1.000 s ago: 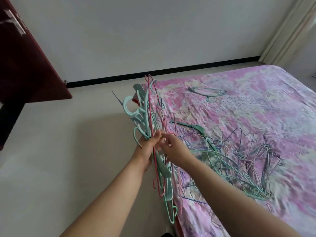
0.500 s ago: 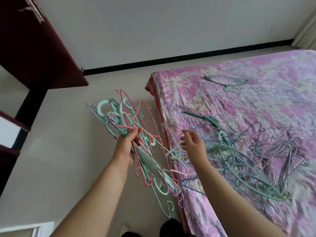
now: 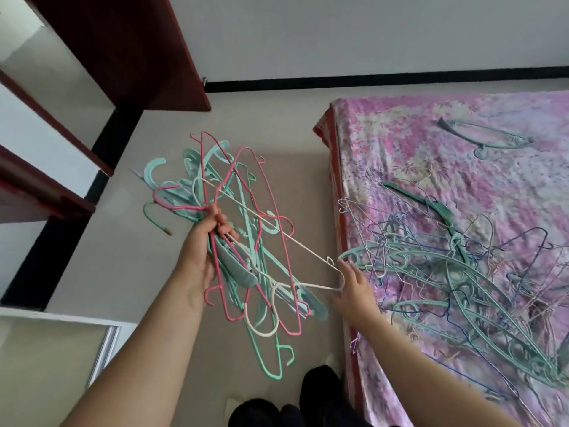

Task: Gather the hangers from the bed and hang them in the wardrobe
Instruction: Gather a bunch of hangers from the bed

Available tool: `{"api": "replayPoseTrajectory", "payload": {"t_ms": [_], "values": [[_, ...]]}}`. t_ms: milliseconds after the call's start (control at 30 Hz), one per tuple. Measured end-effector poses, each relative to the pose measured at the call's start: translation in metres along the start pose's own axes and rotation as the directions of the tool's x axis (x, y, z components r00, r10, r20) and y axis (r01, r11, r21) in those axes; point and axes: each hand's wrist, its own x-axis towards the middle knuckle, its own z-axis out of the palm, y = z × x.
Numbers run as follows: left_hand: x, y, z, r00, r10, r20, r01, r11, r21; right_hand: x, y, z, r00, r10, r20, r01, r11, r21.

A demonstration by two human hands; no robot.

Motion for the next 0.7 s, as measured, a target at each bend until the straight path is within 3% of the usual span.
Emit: {"api": "replayPoseTrajectory", "payload": {"t_ms": [133,267,367,467,533,600,700], "values": [[-0.019,0.024,-0.049,0.999,0.003,-0.052,-0.007,0.996,-0.084,-0.008,-0.069,0.018,0.973,-0.202,0.113,0.22,0.96,-0.175],[-0.052,0.063,-0.124,0.99,0.005,-0.14,-0.013,0.998,-0.058,-0.019,-0.13,0.05,0.909,-0.227,0.349,0.328,0.907,-0.264],[-0.086,0.093,-0.187,0.97,0.034,-0.242,-0.059,0.994,-0.095,-0.036,-0.191,0.088,0.836,-0.265,0.481,0.385,0.908,-0.168],[-0.121,0.12,-0.246,0.937,0.068,-0.341,-0.131,0.978,-0.164,-0.072,-0.274,0.138,0.806,-0.369,0.462,0.335,0.929,0.159],[-0.146,0.138,-0.286,0.917,0.083,-0.389,-0.18,0.959,-0.218,-0.106,-0.331,0.179,0.721,-0.392,0.572,0.285,0.919,0.271],[-0.165,0.148,-0.313,0.905,0.093,-0.415,-0.194,0.959,-0.207,-0.126,-0.363,0.213,0.681,-0.396,0.616,0.276,0.918,0.285],[-0.2,0.167,-0.362,0.871,0.134,-0.473,-0.224,0.965,-0.138,-0.145,-0.409,0.253,0.76,-0.432,0.486,0.407,0.899,0.162]]}}
